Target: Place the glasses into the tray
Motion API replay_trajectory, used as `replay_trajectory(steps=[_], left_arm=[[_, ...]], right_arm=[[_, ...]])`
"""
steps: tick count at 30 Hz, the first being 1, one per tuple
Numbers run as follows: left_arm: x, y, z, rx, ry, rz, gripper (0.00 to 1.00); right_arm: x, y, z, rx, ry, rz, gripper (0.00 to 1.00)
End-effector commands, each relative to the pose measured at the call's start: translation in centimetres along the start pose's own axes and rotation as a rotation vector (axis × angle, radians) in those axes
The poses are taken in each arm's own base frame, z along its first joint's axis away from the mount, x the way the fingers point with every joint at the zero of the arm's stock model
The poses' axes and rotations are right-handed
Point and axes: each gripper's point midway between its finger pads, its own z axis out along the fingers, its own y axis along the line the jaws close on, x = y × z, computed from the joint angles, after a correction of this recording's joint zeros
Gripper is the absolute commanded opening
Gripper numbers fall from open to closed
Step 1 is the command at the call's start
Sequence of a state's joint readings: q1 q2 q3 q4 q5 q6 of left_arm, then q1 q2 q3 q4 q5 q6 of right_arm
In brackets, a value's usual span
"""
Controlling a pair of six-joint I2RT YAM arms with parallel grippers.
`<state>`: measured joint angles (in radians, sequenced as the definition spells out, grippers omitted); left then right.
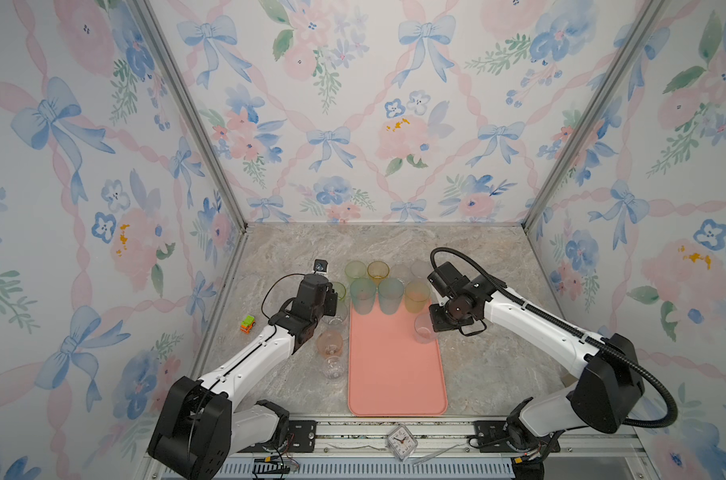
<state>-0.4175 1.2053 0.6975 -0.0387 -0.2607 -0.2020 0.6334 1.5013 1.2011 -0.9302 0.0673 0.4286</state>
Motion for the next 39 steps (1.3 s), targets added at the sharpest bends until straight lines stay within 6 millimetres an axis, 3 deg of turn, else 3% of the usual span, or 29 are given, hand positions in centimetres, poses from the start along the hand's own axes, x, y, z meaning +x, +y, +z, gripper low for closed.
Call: replay_trajectory(steps=[1, 20, 39], left_arm=[[-0.9, 0.0, -0.4, 0.009, -0.030, 0.010, 0.34], [-0.9, 0.1, -0.1, -0.003, -0.020, 0.021, 0.35], [-0.8, 0.4, -0.2, -0.017, -0.014, 0.021, 0.37]], right_arm=[[-1.6, 0.4, -0.3, -0.035, -0.025, -0.004, 0.02], [-2.9, 0.5, 1.4, -0.060, 0.001, 0.004, 0.03], [-3.0, 0.6, 1.5, -0.070, 0.007, 0.003, 0.20]])
